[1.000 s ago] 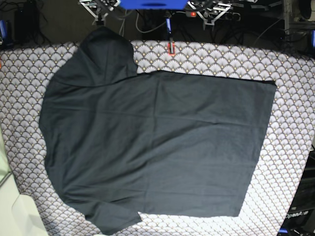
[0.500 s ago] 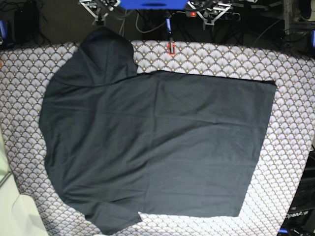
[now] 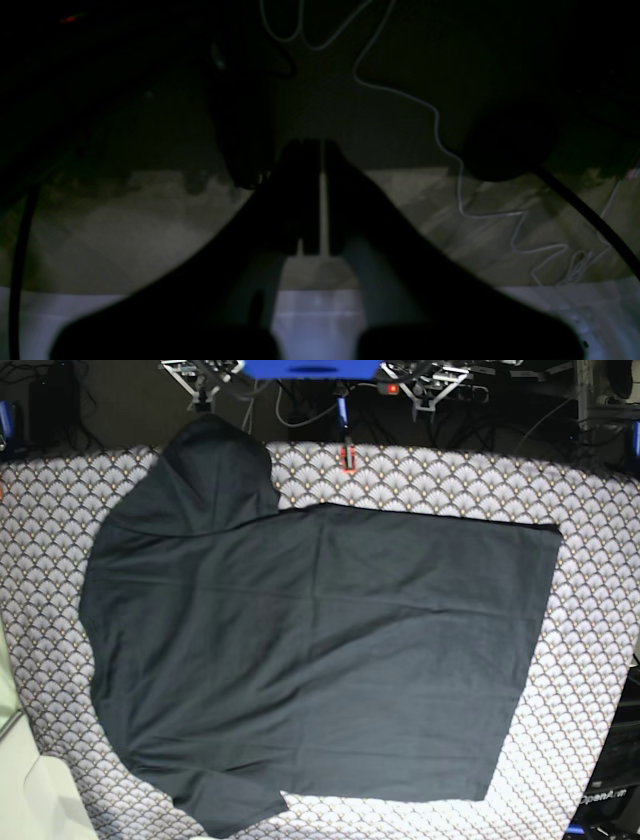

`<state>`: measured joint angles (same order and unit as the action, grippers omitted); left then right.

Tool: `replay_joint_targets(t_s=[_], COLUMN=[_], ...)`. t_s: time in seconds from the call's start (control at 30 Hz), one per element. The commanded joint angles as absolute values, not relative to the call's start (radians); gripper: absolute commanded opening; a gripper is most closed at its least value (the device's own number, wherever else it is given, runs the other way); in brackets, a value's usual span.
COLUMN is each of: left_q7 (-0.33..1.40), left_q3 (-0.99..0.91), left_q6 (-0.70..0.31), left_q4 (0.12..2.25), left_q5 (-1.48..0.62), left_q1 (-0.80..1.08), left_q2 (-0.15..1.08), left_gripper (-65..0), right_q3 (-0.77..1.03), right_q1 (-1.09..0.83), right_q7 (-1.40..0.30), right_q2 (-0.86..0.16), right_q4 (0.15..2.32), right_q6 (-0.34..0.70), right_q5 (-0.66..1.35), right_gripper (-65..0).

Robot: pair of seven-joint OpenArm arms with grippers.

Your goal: Fold the T-shirt properly

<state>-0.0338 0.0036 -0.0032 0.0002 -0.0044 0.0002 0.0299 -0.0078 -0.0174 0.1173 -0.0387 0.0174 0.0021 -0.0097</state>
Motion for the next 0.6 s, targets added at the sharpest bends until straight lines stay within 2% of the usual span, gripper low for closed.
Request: replay_joint_targets(t_s=[0.0,0.57], left_q7=[-0.038,-0.038], left_q3=[0.004,0.007], left_q6=[-0.002,-0.002], left_q4=[0.002,0.004], left_q5=[-0.002,-0.001], left_q1=[0.002,0.002], left_q2=[0.030,0.030], left_gripper=[-65.0,-65.0], right_q3=[-0.008,-0.008], right_q1=[-0.021,-0.036], right_q7=[0.124,0.163], right_q2=[-0.044,-0.050], right_q4=[0.018,0.013], right_q6=[-0.004,-0.004], right_q5=[-0.001,-0.001], right_gripper=[-65.0,-65.0])
